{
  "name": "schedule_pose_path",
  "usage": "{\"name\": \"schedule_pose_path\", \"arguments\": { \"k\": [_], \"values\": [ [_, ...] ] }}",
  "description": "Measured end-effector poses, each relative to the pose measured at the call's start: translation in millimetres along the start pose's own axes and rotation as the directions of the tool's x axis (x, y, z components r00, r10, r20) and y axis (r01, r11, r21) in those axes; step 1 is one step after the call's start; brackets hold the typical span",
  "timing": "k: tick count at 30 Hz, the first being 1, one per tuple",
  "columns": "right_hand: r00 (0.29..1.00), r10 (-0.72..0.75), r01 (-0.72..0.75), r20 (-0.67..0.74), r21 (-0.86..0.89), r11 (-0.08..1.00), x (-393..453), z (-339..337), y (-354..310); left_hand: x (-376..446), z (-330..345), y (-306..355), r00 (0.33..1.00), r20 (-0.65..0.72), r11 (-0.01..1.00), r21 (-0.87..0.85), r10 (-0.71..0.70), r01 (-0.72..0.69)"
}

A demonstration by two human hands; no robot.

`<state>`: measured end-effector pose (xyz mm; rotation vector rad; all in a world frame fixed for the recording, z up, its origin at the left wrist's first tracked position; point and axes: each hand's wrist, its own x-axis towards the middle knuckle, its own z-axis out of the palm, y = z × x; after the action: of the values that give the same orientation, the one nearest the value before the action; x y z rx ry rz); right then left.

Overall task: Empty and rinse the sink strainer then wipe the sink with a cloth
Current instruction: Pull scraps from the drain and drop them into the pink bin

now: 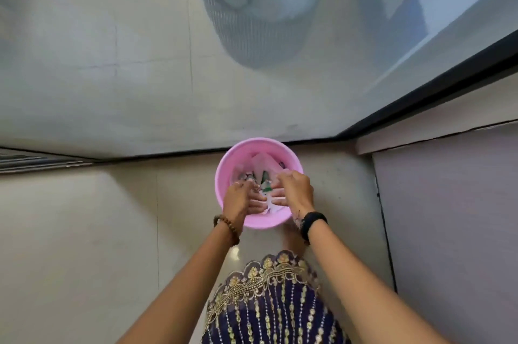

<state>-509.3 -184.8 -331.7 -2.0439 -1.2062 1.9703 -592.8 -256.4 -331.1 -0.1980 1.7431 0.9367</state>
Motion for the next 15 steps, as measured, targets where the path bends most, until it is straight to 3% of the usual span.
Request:
{"name": "schedule_pose_path", "arguments": {
  "k": [3,6,10,12,15],
  "values": [
    [0.991,0.110,-0.129,0.075,0.341,0.931,-60.9,-24.7,-39.5,-65.8,13.4,36.8,0.992,0.033,0.940,-0.317,-0.122,0.126],
    [0.975,0.074,-0.188,0.211,0.597,0.780,-145.3,-62.1,-90.0,-159.0,29.7,81.8,0.982,0.181,0.896,-0.425,-0.057,0.130],
    [0.945,-0.158,-0.128,0.287,0.767,0.629,-282.3,-141.0,-144.2,-308.5,53.2,140.3,0.890,0.431,0.936,-0.351,0.147,0.015],
    [0.926,-0.278,-0.057,0.256,0.822,0.567,-349.1,-188.1,-159.2,-380.7,69.1,157.7,0.819,0.524,0.954,-0.285,0.235,-0.092],
    [0.893,-0.427,0.088,0.142,0.876,0.475,-434.4,-253.5,-169.1,-470.8,103.9,166.4,0.688,0.676,0.961,-0.242,0.264,-0.131]
  ]
}}
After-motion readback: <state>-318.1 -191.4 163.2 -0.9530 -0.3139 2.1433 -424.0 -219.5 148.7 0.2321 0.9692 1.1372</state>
